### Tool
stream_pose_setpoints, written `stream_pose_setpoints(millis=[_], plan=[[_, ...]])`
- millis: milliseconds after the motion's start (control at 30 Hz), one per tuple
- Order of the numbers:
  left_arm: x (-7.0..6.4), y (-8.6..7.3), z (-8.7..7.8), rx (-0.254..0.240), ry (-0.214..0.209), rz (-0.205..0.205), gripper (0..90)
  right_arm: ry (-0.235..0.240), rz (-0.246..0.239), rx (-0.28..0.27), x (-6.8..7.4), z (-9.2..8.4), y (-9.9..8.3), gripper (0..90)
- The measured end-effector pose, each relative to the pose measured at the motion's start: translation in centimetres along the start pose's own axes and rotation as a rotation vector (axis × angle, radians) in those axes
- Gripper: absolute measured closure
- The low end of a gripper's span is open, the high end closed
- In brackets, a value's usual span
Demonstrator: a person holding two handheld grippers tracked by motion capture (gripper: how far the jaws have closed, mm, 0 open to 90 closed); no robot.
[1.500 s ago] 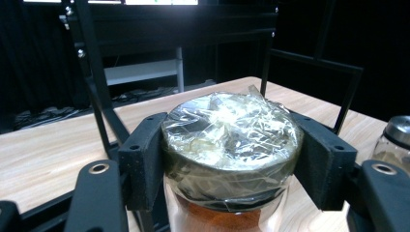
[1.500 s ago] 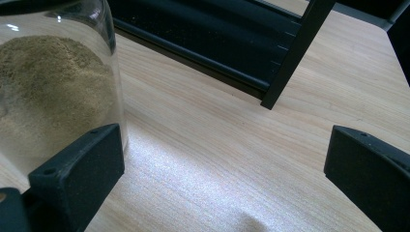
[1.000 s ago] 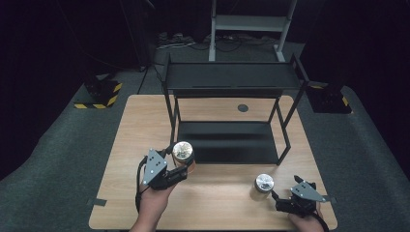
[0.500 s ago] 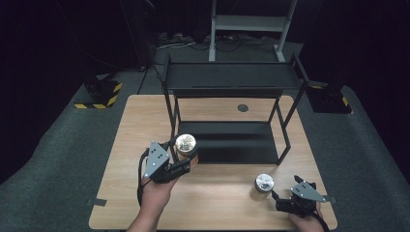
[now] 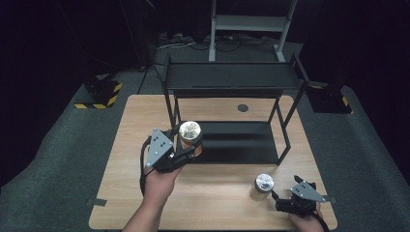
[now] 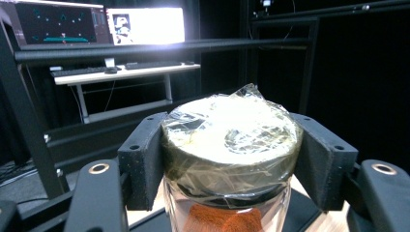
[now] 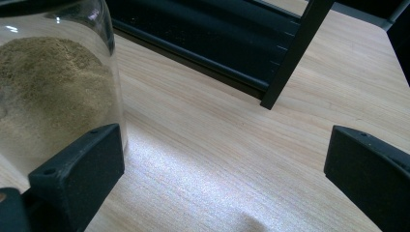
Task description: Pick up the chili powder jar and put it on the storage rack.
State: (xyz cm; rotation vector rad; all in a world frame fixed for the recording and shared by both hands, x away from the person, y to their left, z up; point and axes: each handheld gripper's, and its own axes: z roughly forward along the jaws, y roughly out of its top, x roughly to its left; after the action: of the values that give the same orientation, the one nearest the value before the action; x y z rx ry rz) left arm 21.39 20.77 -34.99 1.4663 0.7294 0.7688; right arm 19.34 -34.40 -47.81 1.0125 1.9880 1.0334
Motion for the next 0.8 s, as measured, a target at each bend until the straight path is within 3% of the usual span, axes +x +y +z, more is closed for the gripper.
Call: stream_pose_setpoints(millis=[800], plan=[[0.8,4.8,2.1,-0.067,0.012,0.004,34.6,0.004,0.007,-0.002,-0.1,0.0,0.0,0.0]])
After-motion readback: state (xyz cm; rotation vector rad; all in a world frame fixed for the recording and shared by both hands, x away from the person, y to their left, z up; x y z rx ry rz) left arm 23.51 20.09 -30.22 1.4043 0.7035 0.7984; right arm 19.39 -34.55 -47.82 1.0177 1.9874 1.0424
